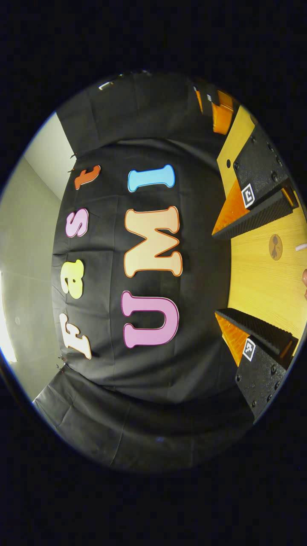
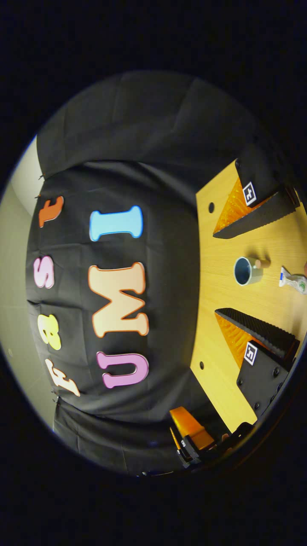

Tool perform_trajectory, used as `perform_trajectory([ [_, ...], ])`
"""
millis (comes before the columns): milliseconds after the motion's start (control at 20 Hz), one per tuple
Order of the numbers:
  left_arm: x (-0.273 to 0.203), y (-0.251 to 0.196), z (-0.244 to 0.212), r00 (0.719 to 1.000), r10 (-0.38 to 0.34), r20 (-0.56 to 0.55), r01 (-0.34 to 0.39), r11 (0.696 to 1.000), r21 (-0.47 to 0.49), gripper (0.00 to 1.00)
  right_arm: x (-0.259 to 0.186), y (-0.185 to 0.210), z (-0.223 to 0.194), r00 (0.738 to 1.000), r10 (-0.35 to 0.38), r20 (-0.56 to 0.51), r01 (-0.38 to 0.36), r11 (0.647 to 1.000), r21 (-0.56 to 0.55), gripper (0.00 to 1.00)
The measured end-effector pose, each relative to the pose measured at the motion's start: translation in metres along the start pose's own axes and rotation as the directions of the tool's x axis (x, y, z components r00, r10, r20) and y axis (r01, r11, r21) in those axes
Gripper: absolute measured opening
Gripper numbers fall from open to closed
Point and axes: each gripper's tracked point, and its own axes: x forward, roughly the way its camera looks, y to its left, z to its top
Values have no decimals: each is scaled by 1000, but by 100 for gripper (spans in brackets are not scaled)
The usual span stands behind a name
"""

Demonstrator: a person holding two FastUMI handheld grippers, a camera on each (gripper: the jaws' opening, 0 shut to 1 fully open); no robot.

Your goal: Put the toothbrush and toothpaste on the desktop into the cup, then pick up the cup and place it on the coaster on the desktop.

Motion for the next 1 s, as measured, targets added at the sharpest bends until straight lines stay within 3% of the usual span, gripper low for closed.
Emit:
perform_trajectory([
  [200, 1, 2, -3, 1000, 11, -2, -11, 1000, 3, 94, 13, -4, -45, 988, -3, -156, 4, 1000, 11, 99],
  [450, -1, 7, -8, 999, 32, -13, -32, 999, 5, 94, 17, -6, -106, 930, 6, -368, -4, 1000, 5, 99],
  [800, -3, 20, -17, 997, 64, -41, -64, 998, 15, 94, 16, -5, -180, 822, 28, -568, -24, 1000, 15, 97],
  [1000, -5, 29, -21, 995, 87, -52, -86, 996, 19, 94, 17, -7, -219, 735, 21, -677, -10, 1000, 20, 98],
])
